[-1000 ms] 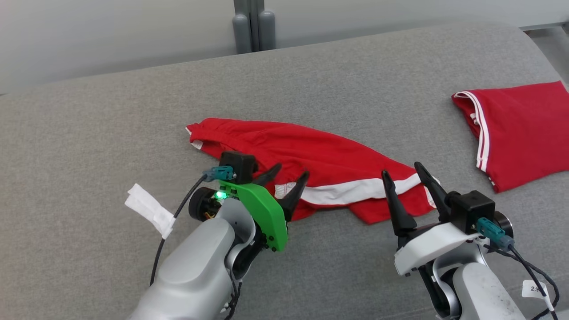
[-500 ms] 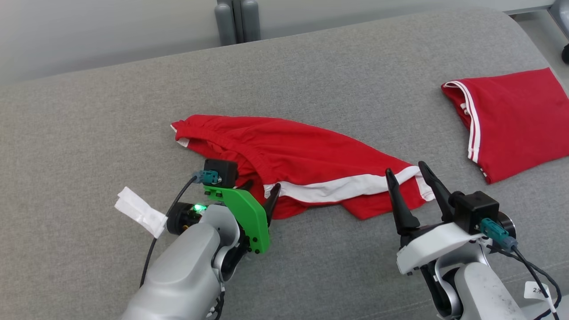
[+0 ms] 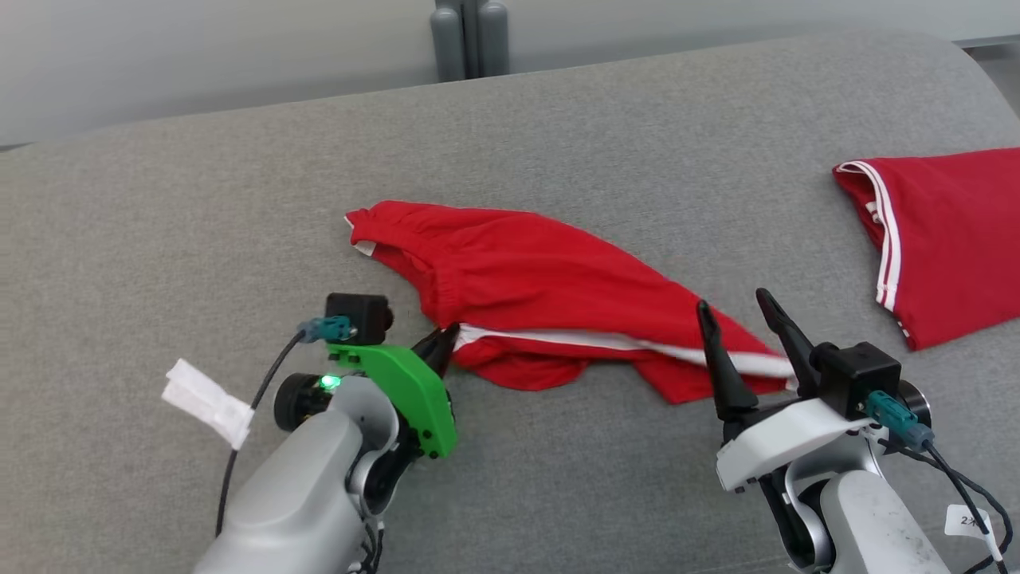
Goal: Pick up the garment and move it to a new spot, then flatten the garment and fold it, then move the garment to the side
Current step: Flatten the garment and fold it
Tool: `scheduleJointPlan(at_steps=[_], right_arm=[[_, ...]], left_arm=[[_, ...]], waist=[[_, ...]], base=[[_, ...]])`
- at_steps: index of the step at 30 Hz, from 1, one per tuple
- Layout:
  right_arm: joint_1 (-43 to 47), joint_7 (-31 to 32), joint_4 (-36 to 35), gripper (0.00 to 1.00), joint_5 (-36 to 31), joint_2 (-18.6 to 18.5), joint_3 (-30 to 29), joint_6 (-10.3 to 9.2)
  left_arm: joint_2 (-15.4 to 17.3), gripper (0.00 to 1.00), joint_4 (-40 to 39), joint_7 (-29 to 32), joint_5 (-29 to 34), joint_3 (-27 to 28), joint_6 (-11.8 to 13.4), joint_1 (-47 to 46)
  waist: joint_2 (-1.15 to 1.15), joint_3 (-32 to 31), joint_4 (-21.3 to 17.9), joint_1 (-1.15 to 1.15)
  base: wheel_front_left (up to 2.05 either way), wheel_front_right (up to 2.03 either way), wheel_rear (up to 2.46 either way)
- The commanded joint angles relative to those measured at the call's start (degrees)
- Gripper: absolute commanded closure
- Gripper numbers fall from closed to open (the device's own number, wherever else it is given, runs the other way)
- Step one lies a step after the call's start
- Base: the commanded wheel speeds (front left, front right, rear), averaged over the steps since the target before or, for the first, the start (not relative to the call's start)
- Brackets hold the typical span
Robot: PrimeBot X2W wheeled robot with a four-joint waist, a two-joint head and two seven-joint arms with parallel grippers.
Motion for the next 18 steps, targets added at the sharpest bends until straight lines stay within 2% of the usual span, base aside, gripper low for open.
scheduleJointPlan(at_steps=[1, 9, 17, 18], right_arm=[[0.68, 0.18, -0.24, 0.0, -0.13, -0.21, -0.02, -0.09], [0.95, 0.84, -0.58, 0.0, -0.16, -0.28, 0.28, -0.09], [1.32, 1.24, -0.76, 0.0, -0.34, -0.23, 0.13, -0.09], [1.35, 1.24, -0.75, 0.0, -0.35, -0.22, 0.18, -0.09]], left_arm=[[1.26, 1.0, -0.78, -0.21, -0.93, 0.43, 0.5, 1.91], [4.53, 1.0, -5.98, 0.78, -2.77, 2.07, 3.46, 6.73], [7.38, 1.0, -9.74, -0.04, -2.75, 3.58, 8.04, 9.58], [7.64, 0.54, -10.0, -0.16, -2.72, 3.62, 8.28, 9.87]], waist=[[0.0, -0.56, 2.02, 0.0], [0.0, -1.44, 5.69, 0.0], [0.0, -2.15, 7.4, 0.0], [0.0, -2.18, 7.52, 0.0]], base=[[0.0, 0.0, 0.0], [0.0, 0.0, 0.0], [0.0, 0.0, 0.0], [0.0, 0.0, 0.0]])
